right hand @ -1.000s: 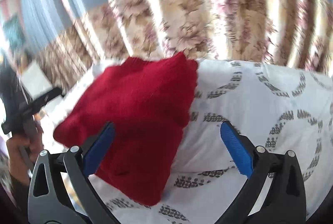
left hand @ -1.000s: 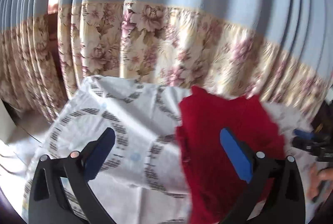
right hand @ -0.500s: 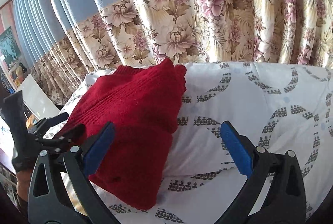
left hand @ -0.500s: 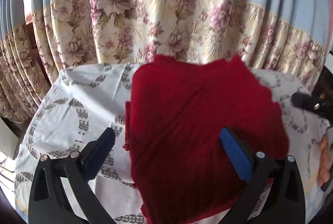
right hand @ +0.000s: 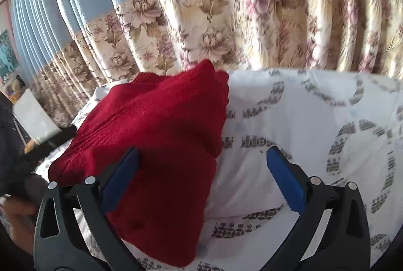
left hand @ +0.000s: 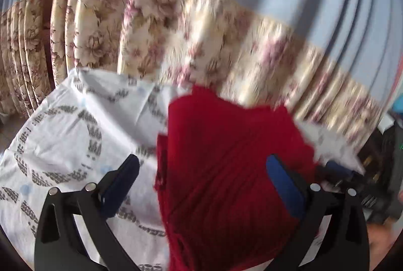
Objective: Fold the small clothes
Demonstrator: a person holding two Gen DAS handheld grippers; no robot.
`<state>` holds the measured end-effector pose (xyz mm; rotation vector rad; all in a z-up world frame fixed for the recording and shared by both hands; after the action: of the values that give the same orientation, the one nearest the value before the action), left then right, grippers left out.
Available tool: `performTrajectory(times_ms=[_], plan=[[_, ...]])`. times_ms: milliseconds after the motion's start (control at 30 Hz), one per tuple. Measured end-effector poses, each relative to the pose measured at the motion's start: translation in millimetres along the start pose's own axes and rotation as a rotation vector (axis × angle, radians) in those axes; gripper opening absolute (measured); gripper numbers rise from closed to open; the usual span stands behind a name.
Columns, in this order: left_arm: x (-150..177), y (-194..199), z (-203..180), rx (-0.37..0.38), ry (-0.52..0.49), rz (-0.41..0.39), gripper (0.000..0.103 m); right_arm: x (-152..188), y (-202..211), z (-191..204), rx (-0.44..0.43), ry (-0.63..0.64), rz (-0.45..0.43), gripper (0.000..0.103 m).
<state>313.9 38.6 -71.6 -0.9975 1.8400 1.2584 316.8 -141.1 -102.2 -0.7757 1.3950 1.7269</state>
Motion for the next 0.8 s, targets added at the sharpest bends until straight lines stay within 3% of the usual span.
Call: performTrajectory(times_ms=[67, 133, 300, 533, 633, 800], plan=[[-7.4, -0.2, 6.2, -0.072, -0.025, -0.019, 0.101, -7.7, 4.2, 3.9, 0.028, 0.02, -0.045, 0.1], [5.5, -13.4, 17.8, -0.154, -0.052, 0.041, 0.101, -13.4, 5.0, 5.7, 0.043, 0.013, -0.075, 0.1], [33.1, -35.0, 33.8, -0.155, 0.048, 0.126, 0.102, -7.1, -16.0, 10.9, 0.032, -0.014, -0.048, 0.1], [45.4, -43.9, 25.0, -0.24, -0.069, 0.131, 0.102, 25.3, -50.1, 19.3, 0.006, -0.031, 0.054, 0.1], [50.7, -47.8, 26.5, -0.224, -0.041, 0.15, 0.102, 32.6, -55.8, 19.2, -0.036, -0.07, 0.079, 0.099], [55.0, -52.6, 30.2, -0.144, 0.04, 0.186, 0.101, 32.1, -52.5, 29.2, -0.07, -0.054, 0.068, 0.083]])
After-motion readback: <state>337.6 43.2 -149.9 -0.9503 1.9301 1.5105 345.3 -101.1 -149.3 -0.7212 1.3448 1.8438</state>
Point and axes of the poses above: each gripper's, at about its wrist camera, not at the fingertips, and y roughly against the way its jaws point, z to its left, x to its underside, the point moved 10 cm from there along -y, roughly the way its jaws point, and after that the axes turned 10 degrees about -z, right-handed, at the moved point
